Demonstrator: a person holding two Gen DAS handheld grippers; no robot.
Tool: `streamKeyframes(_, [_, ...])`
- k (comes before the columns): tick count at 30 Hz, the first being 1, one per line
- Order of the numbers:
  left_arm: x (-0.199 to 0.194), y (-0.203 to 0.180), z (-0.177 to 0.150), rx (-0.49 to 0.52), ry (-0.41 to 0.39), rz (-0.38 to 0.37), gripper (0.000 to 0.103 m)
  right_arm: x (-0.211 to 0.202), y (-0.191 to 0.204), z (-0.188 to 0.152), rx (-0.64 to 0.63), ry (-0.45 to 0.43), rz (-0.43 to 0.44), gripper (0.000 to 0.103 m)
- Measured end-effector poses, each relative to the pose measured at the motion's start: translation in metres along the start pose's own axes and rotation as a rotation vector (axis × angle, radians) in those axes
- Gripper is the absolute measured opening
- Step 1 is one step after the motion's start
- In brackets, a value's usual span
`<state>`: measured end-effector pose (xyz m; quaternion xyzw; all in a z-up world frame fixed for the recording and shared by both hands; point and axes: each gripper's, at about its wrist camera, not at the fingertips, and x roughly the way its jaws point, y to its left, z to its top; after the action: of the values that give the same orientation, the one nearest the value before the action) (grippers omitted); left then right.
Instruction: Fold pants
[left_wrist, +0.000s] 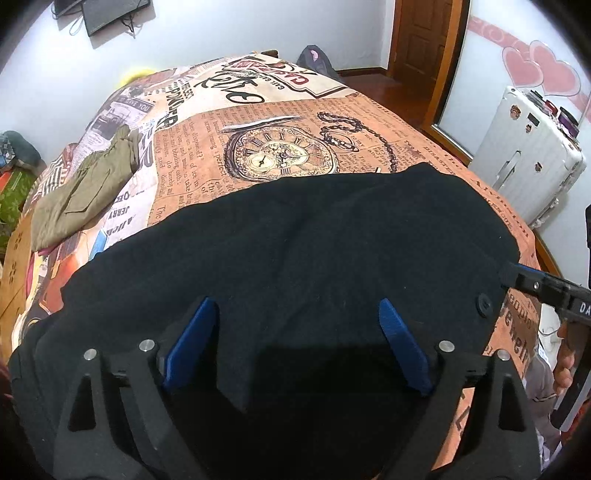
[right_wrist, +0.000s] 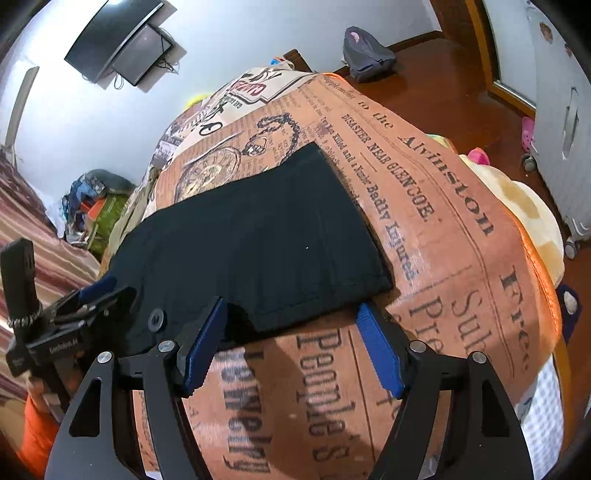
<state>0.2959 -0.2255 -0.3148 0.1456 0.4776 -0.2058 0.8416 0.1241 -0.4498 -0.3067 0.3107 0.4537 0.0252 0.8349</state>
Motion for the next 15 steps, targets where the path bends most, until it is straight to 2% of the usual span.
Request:
streamKeyframes(3, [0.0,0.0,0.0,0.0,-0.001,0.0,0.092,0.002,-0.003,0.006,0.03,-0.024,0.011,0.07])
streamKeyframes(5, [0.0,0.0,0.0,0.0,-0.001,0.0,0.092,0.001,-0.006,0.009,0.059,-0.046,0.011,0.065])
streamKeyframes(9, [0.0,0.0,0.0,0.0,-0.002,0.001,0.093,-0.001,-0.01,0.014,0.1,-0.065,0.02,0.045])
streamKeyframes(15, [0.0,0.0,-0.001,0.0,-0.002,0.001,0.093,-0.007,-0.001,0.018,0.047,-0.094,0.007,0.026])
